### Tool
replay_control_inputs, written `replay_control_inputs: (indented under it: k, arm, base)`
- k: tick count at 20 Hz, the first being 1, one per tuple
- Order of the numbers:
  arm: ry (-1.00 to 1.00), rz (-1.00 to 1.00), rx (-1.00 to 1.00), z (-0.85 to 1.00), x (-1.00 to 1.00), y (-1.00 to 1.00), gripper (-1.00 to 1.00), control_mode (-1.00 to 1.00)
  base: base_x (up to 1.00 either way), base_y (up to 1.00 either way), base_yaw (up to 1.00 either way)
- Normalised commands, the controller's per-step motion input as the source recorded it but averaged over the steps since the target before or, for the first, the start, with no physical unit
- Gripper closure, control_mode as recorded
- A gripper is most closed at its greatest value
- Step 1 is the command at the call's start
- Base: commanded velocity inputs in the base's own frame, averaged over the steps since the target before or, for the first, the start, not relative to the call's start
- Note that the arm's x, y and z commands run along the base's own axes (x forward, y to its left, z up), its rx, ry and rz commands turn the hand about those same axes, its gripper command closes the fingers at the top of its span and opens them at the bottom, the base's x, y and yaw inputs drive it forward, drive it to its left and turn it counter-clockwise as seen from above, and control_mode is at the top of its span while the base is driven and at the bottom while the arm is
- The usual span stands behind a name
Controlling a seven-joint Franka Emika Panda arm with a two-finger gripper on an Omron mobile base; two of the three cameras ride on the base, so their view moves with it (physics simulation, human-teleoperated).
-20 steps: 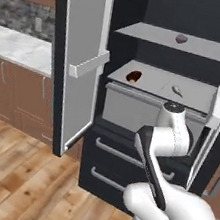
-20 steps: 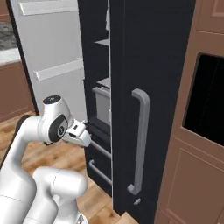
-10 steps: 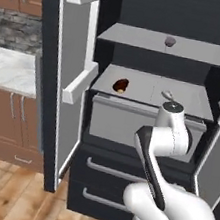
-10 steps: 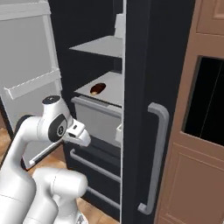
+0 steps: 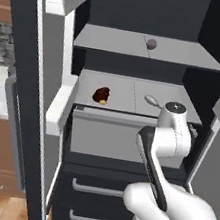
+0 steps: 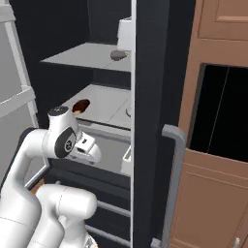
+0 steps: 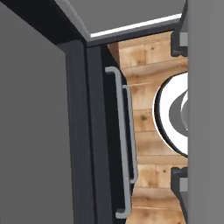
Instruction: Gather the eggplant and potato from the fridge and place them on a tray on the dining counter. Then gather the fish and steak from the fridge and place them on the other tray.
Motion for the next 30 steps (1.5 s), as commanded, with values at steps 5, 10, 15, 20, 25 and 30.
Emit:
replay_control_inputs:
  k: [5, 10, 15, 20, 25, 30]
  arm:
    - [0.0, 0.0, 0.0, 0.0, 0.0, 0.0, -1.0, 1.0]
    - [0.0, 0.0, 0.0, 0.0, 0.0, 0.0, -1.0, 1.0]
    - [0.0, 0.0, 0.0, 0.0, 0.0, 0.0, -1.0, 1.0]
    - [0.0, 0.0, 0.0, 0.0, 0.0, 0.0, -1.0, 1.0]
    - [0.0, 0.0, 0.0, 0.0, 0.0, 0.0, -1.0, 1.0]
    - [-0.06, 0.05, 0.0, 0.31, -0.04, -0.01, -1.0, -1.0]
  base:
    - [0.89, 0.4, -0.33]
    - [1.0, 0.0, -0.3]
    - [0.84, -0.02, -0.06]
    - [0.31, -0.07, 0.04]
    - [0.03, 0.0, 0.0]
    - [0.0, 0.0, 0.0]
